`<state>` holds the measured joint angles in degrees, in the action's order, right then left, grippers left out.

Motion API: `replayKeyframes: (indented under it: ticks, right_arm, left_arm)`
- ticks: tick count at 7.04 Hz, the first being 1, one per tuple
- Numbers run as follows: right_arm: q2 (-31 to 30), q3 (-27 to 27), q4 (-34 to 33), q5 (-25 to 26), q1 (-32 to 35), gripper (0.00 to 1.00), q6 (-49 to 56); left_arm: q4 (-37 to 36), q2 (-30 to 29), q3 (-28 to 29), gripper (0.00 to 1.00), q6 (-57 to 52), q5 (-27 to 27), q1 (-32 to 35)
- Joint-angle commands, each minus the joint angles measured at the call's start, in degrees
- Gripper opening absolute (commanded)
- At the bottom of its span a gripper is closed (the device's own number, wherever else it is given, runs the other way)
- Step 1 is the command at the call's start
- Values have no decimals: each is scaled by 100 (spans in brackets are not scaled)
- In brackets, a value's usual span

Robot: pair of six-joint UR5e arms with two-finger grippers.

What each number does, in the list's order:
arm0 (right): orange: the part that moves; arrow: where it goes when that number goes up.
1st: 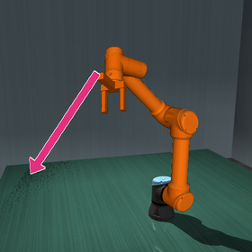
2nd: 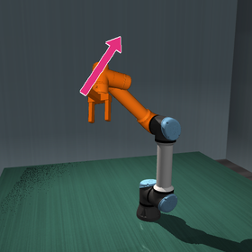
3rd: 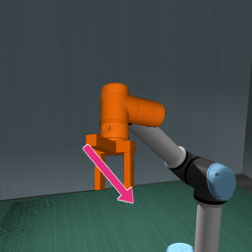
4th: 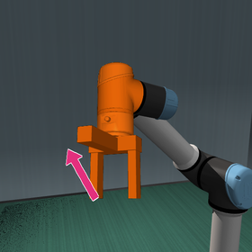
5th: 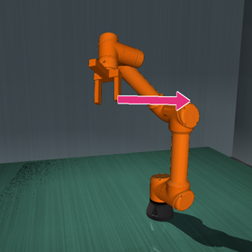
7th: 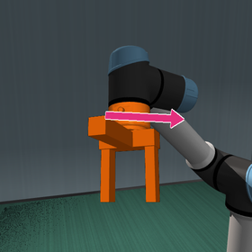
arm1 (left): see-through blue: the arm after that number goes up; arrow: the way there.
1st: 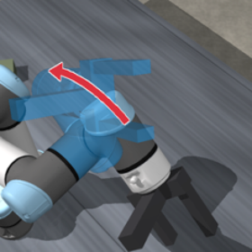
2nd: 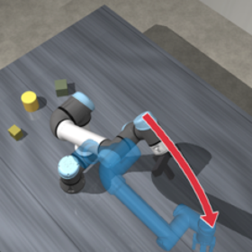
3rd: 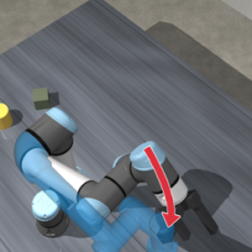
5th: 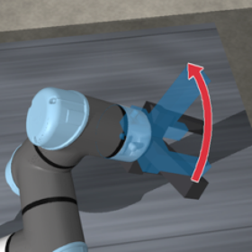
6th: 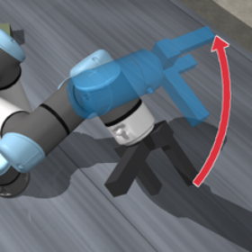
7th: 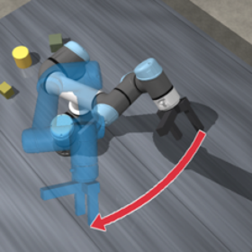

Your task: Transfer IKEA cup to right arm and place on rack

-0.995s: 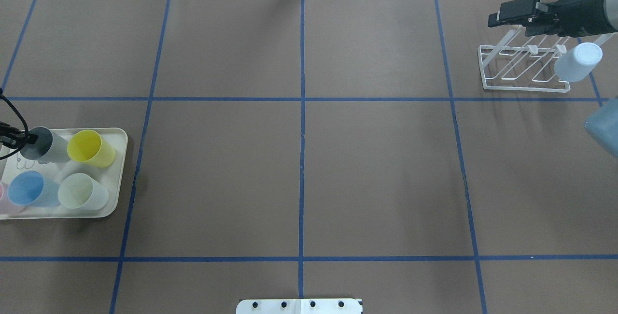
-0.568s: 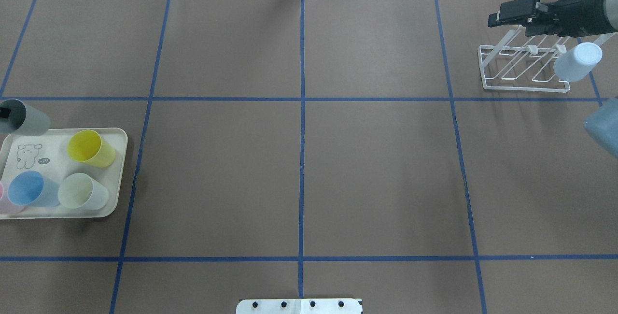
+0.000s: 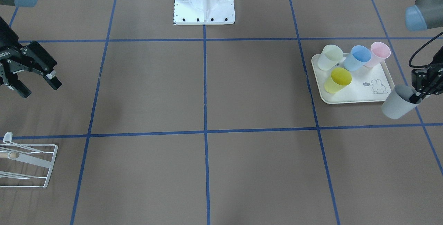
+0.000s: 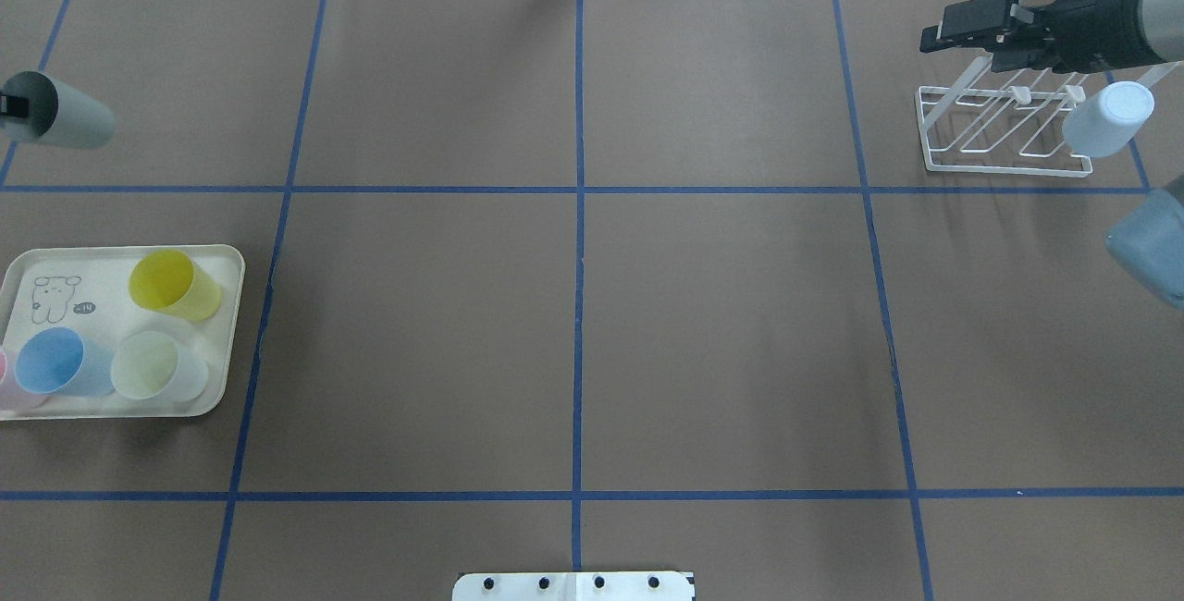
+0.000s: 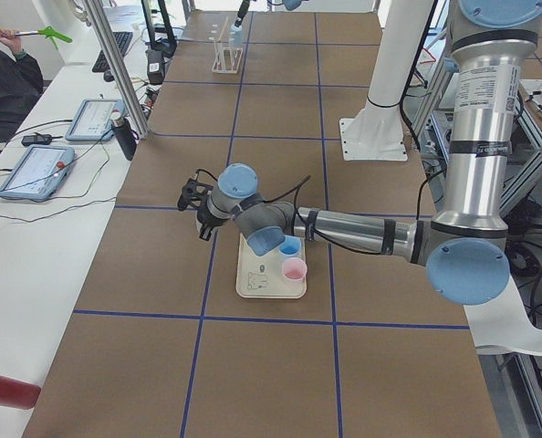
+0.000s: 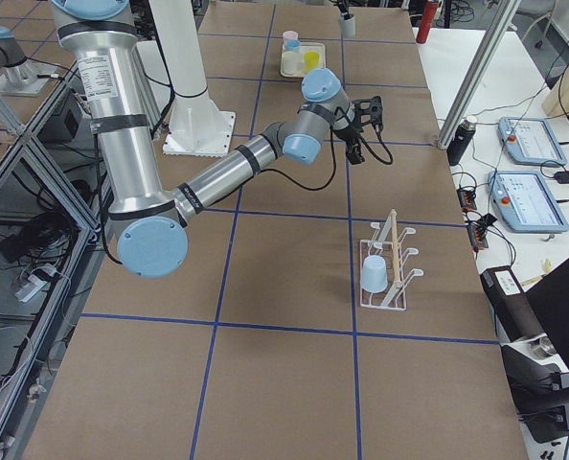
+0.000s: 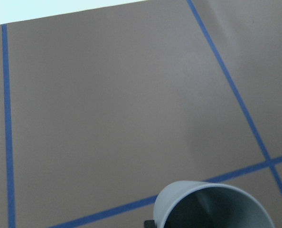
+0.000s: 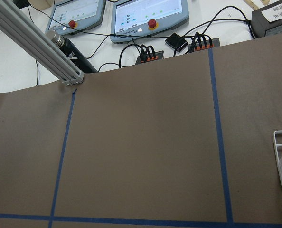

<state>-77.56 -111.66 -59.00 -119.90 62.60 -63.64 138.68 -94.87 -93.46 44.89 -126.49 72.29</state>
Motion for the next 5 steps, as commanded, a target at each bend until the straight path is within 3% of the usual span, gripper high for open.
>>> replayKeyframes:
  ticks: [1, 3, 5]
  right_arm:
    - [406, 100, 2, 37, -46, 100, -498]
    - [793, 118, 11, 710, -422, 100, -1130]
    - [866, 293, 962, 1397, -827, 100, -2252]
  left_arm:
    - [54, -758, -93, 0, 1962, 1, -92]
    - [770, -998, -138, 0, 3728, 866, -913]
    - [1369, -1340, -102, 0, 5425, 1781, -1680]
